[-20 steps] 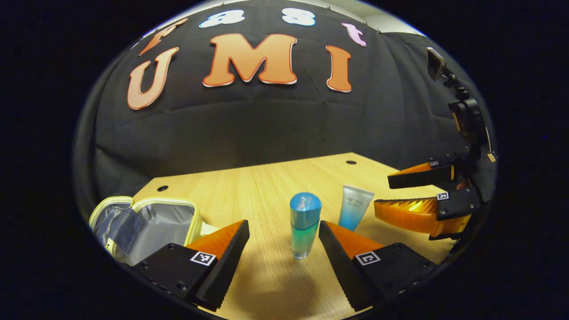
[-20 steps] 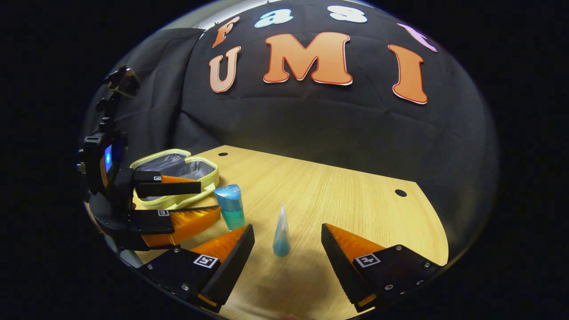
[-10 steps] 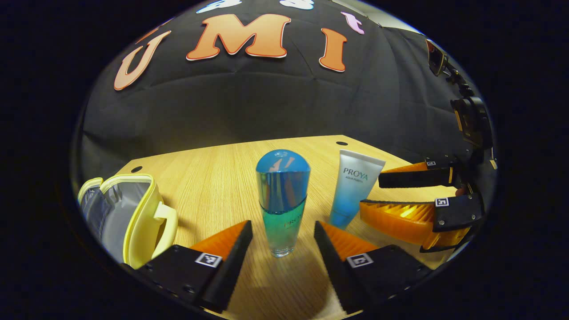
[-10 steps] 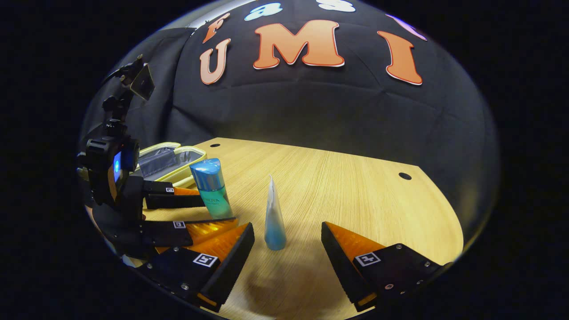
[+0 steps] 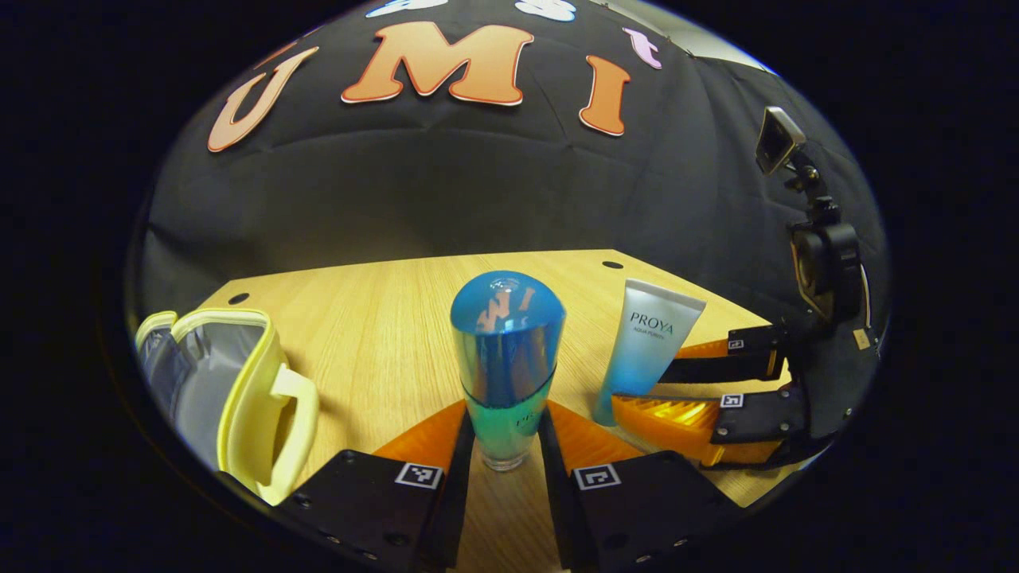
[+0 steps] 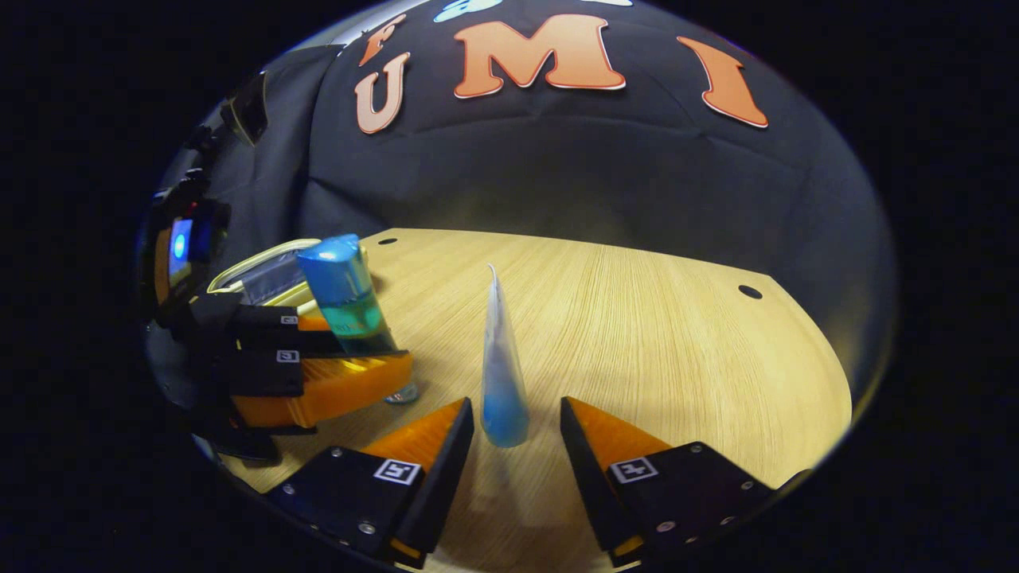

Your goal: First open the suitcase, pack the skin care products into it, and then close the suitcase.

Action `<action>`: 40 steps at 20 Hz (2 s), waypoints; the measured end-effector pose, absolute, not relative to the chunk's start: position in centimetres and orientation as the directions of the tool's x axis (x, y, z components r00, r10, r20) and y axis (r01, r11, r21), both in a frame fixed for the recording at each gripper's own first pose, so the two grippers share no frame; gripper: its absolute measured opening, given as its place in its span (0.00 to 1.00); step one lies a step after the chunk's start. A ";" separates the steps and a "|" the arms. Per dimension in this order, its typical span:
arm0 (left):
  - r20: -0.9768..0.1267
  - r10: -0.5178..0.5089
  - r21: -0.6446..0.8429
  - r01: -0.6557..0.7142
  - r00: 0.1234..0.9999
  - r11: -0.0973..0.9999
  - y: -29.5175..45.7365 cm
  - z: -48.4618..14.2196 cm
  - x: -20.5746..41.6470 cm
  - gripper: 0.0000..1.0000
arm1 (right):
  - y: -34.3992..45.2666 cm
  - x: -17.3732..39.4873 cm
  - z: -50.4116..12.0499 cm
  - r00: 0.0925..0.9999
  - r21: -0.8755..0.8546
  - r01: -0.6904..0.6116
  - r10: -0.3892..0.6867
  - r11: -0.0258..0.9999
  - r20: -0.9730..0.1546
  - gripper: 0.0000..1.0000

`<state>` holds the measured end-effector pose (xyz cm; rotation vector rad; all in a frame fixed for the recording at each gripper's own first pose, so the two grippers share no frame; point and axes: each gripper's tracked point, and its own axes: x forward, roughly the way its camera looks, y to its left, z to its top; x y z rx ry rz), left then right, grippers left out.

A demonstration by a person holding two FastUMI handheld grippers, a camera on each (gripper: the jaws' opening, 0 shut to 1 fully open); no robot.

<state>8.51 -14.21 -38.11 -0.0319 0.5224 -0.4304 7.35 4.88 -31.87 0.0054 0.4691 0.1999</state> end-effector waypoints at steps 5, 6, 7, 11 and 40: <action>-0.434 -0.385 -0.139 0.361 0.815 0.922 -12.3 -33.0 9.1 0.45 | 5.7 7.5 -32.2 0.846 0.115 -0.182 0.215 0.977 -0.489 0.42; -0.424 -0.376 -0.139 0.351 0.824 0.926 -11.7 -32.1 9.3 0.47 | 6.0 7.4 -32.0 0.842 0.139 -0.179 0.225 0.974 -0.490 0.42; -0.416 -0.368 -0.140 0.341 0.831 0.929 -11.1 -31.3 9.4 0.45 | 6.2 7.4 -31.7 0.840 0.148 -0.177 0.227 0.973 -0.493 0.41; -0.416 -0.328 -0.140 0.297 0.848 0.945 -8.7 -28.3 9.6 0.45 | 6.8 7.1 -27.9 0.842 0.159 -0.195 0.248 0.968 -0.480 0.40; -0.748 -0.188 -0.065 0.212 0.637 0.975 18.9 -30.4 5.0 0.46 | 28.6 6.6 -16.2 0.783 0.178 -0.363 0.403 0.915 -0.475 0.40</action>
